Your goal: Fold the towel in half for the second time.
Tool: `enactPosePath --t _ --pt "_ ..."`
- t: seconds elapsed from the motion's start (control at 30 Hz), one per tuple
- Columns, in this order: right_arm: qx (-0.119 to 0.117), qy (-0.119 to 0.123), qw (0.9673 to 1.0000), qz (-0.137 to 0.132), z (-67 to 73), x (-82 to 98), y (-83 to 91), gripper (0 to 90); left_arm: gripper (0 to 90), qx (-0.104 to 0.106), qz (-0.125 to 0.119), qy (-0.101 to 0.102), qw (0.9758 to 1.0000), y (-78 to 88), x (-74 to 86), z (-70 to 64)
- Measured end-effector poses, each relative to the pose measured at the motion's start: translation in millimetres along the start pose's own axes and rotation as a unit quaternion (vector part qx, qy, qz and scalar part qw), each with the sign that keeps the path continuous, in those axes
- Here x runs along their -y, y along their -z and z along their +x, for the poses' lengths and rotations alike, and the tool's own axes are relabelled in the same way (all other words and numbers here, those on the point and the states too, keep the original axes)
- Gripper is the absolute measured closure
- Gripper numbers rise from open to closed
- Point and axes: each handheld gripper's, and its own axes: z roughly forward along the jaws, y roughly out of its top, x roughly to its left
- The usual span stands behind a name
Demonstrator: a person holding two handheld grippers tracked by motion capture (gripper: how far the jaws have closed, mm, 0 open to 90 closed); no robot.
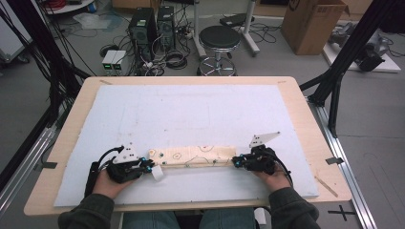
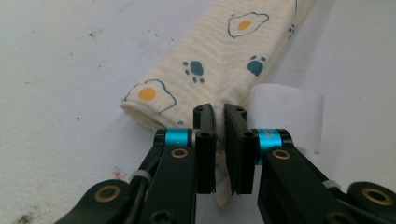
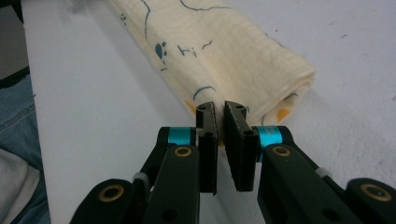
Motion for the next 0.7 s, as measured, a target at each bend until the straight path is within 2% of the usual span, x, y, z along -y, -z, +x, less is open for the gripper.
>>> enactPosePath --t 0.07,0.17,0.27,0.4,0.47,0.57,0.7 --pt "0.000 -0.001 1.0000 -0.001 0.1 0.2 0.3 79.8 76.9 0.000 -0.001 0.002 1.0000 1.0 0.0 0.2" --pt "-0.003 -0.008 0.9999 -0.008 -1.5 0.7 2.3 70.5 63.9 0.020 -0.013 0.015 0.9996 3.9 1.3 0.8" --pt "-0.007 -0.013 0.9997 -0.018 -1.3 1.2 5.9 61.7 51.3 0.026 -0.027 0.028 0.9989 8.1 1.1 3.1" --pt "-0.014 -0.011 0.9990 -0.040 2.0 -0.1 12.9 54.5 47.5 0.028 -0.053 0.043 0.9973 14.9 -0.6 4.6" --pt "-0.016 -0.006 0.9985 -0.051 4.3 -2.0 16.1 52.6 46.0 0.028 -0.059 0.043 0.9970 16.7 -2.0 4.6" --pt "-0.019 0.000 0.9979 -0.062 6.0 -6.0 18.5 51.8 45.6 0.028 -0.066 0.043 0.9965 18.4 -5.3 4.1" --pt "-0.021 0.000 0.9979 -0.061 6.2 -15.7 18.8 54.4 46.1 0.026 -0.075 0.045 0.9958 17.1 -13.2 5.9"
